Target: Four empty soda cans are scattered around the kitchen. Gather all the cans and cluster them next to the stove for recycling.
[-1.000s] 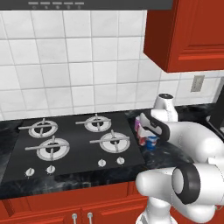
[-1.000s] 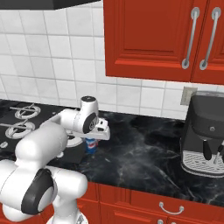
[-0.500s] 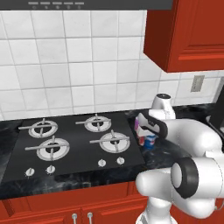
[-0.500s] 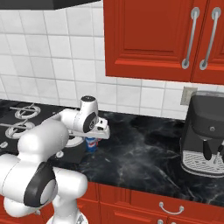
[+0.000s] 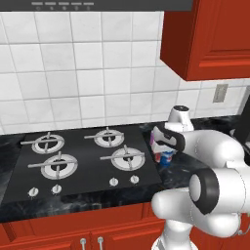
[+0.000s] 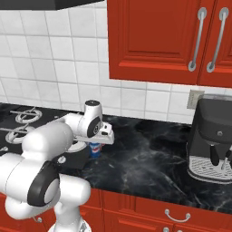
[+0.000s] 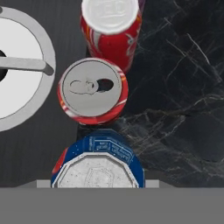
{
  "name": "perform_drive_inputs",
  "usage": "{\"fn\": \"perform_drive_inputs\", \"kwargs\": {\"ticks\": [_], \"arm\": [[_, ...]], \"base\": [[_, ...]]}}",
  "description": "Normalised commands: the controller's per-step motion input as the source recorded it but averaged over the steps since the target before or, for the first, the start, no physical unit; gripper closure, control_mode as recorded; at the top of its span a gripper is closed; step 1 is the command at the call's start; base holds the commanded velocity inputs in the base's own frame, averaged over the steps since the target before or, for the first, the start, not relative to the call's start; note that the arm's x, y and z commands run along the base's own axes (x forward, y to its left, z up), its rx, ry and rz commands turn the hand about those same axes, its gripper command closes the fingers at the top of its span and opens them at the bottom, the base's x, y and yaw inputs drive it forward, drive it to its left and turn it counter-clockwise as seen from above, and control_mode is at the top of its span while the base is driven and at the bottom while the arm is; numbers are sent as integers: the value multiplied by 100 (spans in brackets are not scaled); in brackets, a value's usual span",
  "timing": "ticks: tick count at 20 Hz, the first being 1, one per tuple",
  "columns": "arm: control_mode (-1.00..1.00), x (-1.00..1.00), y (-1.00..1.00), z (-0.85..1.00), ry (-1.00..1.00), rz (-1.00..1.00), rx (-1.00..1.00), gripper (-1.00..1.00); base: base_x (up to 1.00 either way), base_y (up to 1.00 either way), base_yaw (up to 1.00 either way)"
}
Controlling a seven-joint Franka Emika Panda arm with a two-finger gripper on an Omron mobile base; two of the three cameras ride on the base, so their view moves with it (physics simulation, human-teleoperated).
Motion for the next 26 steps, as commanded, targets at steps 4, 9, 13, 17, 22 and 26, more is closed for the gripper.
{"fn": "perform_drive_inputs", "kwargs": {"ticks": [4, 9, 13, 17, 22, 26], "arm": [[-100, 0, 0, -5, 0, 0, 0, 100], [-100, 0, 0, -8, 0, 0, 0, 100], [-100, 0, 0, -9, 0, 0, 0, 100], [-100, 0, 0, -13, 0, 0, 0, 100], [-100, 0, 0, -8, 0, 0, 0, 100], [-100, 0, 0, -13, 0, 0, 0, 100]], "base": [[0, 0, 0], [0, 0, 0], [0, 0, 0], [0, 0, 0], [0, 0, 0], [0, 0, 0]]}}
